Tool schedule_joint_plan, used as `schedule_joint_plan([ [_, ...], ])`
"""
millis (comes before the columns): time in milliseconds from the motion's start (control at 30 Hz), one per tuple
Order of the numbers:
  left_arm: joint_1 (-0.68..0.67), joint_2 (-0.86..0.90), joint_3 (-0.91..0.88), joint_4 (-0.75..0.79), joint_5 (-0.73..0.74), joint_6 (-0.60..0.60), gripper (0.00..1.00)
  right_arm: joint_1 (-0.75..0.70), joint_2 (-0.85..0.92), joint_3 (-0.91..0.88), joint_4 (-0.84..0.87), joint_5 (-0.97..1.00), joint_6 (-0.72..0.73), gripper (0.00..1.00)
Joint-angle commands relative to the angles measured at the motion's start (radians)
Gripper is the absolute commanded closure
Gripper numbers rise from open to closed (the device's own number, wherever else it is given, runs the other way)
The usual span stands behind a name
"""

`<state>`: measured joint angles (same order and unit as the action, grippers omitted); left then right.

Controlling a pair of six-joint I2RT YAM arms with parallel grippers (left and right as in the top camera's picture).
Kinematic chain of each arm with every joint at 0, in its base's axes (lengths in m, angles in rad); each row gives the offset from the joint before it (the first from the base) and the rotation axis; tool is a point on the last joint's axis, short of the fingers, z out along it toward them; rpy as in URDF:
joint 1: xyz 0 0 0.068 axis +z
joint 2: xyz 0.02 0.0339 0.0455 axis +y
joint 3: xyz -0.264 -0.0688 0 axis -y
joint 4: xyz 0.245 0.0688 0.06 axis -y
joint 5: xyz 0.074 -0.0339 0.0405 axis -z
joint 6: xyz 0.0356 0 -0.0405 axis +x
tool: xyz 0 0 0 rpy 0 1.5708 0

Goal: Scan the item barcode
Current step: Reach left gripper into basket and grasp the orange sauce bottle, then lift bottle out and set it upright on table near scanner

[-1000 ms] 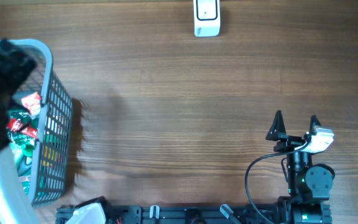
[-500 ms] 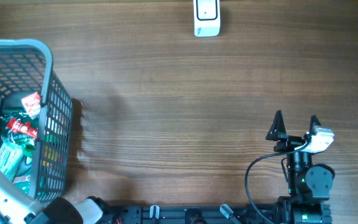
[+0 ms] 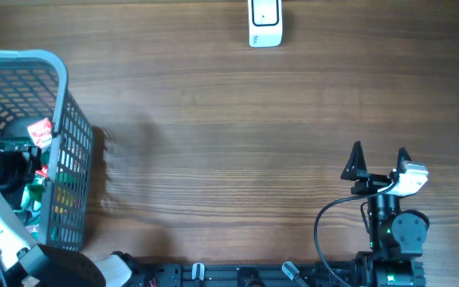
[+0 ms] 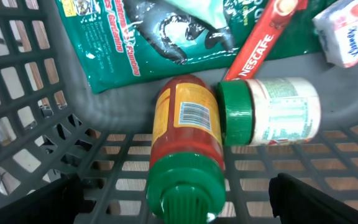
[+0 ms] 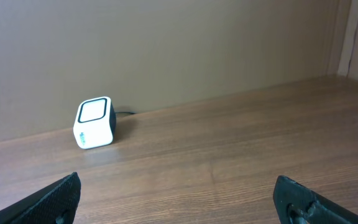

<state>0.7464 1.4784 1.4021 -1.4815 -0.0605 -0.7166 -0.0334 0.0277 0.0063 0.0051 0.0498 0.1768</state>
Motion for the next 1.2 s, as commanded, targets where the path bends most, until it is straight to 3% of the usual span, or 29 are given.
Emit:
schedule_joint_plan([
  [0, 0.001, 0.001, -0.059, 0.029, 0.004, 0.006, 0.00, 0.006, 0.003, 0.000, 0.005, 0.015, -0.019, 0.00],
  [167, 0.001, 0.001, -0.161, 0.090, 0.004, 0.006, 0.00, 0.006, 0.003, 0.000, 0.005, 0.015, -0.019, 0.00],
  [333, 0.001, 0.001, -0.191, 0.110, 0.004, 0.006, 0.14, 0.006, 0.003, 0.000, 0.005, 0.015, -0.019, 0.00],
  [533, 0.001, 0.001, -0.191, 0.110, 0.004, 0.006, 0.21, 0.006, 0.003, 0.000, 0.005, 0.015, -0.019, 0.00],
  [667, 0.001, 0.001, -0.190, 0.110, 0.003, 0.006, 0.38, 0.006, 0.003, 0.000, 0.005, 0.015, -0.019, 0.00],
  [733, 0.001, 0.001, -0.190, 0.124, 0.003, 0.026, 0.52, 0.006, 0.003, 0.000, 0.005, 0.015, -0.019, 0.00],
  [833, 0.001, 0.001, -0.188, 0.142, 0.004, 0.029, 0.59, 0.006, 0.003, 0.000, 0.005, 0.015, -0.019, 0.00],
  [967, 0.001, 0.000, -0.134, 0.127, 0.004, 0.029, 0.61, 0.006, 0.003, 0.000, 0.005, 0.015, -0.019, 0.00],
  [1167, 0.001, -0.006, 0.111, 0.023, 0.005, 0.029, 0.61, 0.006, 0.003, 0.000, 0.005, 0.015, -0.019, 0.00],
])
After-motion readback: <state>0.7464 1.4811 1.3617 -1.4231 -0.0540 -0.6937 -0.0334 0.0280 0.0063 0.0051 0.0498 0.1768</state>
